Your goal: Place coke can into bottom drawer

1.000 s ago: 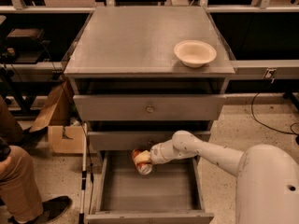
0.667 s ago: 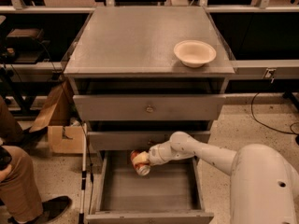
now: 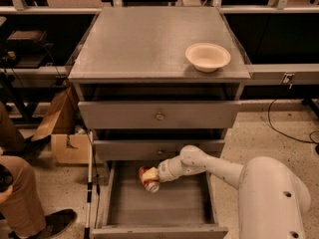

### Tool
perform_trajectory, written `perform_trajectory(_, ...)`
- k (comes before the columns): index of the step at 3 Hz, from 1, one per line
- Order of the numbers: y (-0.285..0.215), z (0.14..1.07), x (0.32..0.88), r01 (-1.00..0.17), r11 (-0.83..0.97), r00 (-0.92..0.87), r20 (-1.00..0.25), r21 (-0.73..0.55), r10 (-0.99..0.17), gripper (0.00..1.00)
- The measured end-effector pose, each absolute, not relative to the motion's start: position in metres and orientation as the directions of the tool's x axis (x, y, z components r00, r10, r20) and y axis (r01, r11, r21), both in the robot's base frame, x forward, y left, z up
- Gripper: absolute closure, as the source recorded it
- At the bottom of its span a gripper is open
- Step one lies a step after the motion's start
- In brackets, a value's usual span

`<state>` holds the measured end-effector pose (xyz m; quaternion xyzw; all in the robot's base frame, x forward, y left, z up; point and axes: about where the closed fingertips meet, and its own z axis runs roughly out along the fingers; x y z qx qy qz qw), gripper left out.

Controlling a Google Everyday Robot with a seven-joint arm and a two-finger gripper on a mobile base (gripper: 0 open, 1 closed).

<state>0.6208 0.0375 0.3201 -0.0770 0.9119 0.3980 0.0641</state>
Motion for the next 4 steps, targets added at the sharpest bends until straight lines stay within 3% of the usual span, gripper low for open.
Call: perform_trajectory(4,-0.013,0.263,0.583,-0.159,0.637,-0.987,-0.133,0.755,-0.09,1.0)
